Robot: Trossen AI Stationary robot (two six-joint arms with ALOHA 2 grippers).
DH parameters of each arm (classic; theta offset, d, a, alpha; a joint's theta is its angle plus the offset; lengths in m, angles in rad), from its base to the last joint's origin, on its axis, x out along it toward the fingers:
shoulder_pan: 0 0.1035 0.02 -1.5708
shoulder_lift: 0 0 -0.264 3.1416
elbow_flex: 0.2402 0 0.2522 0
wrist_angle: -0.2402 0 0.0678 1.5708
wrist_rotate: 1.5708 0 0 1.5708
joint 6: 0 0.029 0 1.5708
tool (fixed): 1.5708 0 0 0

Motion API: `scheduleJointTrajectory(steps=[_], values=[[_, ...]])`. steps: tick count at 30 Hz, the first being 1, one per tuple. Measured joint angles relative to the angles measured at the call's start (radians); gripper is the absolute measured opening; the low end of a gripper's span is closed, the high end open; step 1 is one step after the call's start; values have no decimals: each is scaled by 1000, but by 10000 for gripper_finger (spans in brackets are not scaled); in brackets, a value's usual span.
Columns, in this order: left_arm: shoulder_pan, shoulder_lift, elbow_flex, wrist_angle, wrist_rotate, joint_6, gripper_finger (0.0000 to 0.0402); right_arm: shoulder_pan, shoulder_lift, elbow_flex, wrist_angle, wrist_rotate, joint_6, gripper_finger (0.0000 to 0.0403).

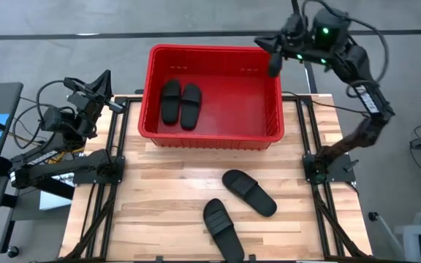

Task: Pick and place slides into bin
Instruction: Put the top slipper into the organizer bin

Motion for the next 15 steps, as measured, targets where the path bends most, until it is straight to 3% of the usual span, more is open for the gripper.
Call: scheduleJointTrajectory(steps=[4,9,15], values=[[0,0,0,0,0,0,0,-14,-160,-234,73,65,41,0],[0,0,0,0,0,0,0,-17,-404,-603,285,130,158,0],[0,0,0,0,0,0,0,75,-635,-975,402,247,304,0]])
